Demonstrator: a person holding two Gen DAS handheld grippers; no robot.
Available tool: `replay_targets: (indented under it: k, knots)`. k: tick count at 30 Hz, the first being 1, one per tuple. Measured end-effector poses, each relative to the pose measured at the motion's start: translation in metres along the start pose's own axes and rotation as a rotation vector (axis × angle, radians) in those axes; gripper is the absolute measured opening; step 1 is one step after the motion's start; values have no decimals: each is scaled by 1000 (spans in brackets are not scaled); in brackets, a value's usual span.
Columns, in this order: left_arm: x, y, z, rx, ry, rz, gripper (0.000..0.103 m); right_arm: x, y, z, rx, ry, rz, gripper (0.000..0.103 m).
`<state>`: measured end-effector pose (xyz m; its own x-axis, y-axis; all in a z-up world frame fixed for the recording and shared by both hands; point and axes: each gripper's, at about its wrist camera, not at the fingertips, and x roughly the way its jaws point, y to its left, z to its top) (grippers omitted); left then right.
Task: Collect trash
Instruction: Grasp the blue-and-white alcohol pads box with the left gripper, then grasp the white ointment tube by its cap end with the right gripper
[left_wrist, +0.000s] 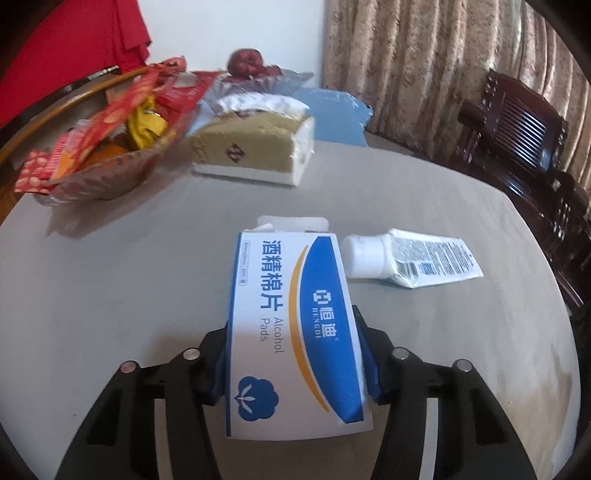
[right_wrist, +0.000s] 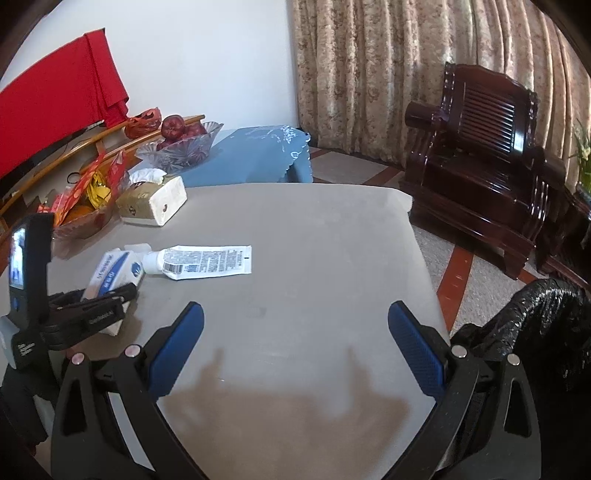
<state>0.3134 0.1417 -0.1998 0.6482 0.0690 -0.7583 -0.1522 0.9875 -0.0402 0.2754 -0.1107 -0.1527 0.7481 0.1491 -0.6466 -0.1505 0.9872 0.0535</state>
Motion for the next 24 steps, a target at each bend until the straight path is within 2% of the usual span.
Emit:
replay_targets:
  k: [5,12,18,24]
  knots:
    - [-14,27,4,1,-46,43,55,11,20,8,-26,3,19,97]
    - [-9,74,6,-35,-31,99,55,46,70,29,-51,23,46,97]
    - [-1,102,7,-64,-15,109,55,83,112,40,-79,69,44,97]
    - [7,118,6,-138,12,84,55,112,133,47,-96,115,9,97]
